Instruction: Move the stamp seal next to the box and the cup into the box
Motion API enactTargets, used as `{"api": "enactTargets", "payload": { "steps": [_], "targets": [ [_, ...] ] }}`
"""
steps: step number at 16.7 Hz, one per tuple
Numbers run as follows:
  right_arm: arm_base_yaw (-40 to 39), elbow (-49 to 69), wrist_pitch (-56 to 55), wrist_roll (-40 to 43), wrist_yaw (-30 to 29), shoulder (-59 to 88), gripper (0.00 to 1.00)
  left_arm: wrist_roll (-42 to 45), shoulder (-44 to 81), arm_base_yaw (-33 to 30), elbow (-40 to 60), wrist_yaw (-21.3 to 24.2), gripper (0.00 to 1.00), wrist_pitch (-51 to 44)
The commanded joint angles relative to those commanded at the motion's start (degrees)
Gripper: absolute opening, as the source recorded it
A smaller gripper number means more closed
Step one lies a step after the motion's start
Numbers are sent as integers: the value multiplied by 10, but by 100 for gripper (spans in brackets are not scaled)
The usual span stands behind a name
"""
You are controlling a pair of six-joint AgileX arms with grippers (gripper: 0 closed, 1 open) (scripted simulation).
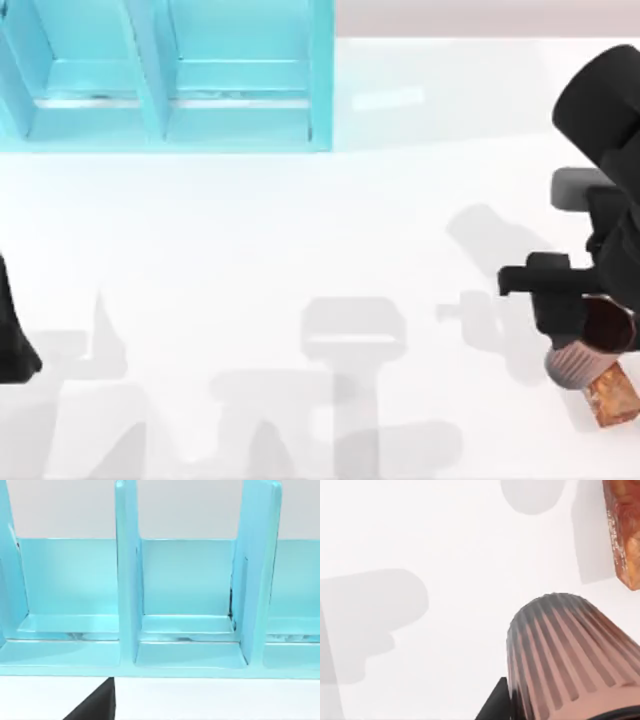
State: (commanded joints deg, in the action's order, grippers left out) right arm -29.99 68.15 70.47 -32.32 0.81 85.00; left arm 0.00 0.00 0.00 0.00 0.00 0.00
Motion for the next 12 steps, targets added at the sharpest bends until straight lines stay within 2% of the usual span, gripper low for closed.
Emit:
{"api": "enactTargets", "payload": {
  "steps": [3,8,12],
  "targets": [
    [118,10,-23,99,7,8,0,0,0,0,0,0,100,0],
    [384,15,-54,347,14,13,0,0,0,0,0,0,100,0],
    [543,24,-39,512,13,33,0,0,0,0,0,0,100,0]
  ]
}}
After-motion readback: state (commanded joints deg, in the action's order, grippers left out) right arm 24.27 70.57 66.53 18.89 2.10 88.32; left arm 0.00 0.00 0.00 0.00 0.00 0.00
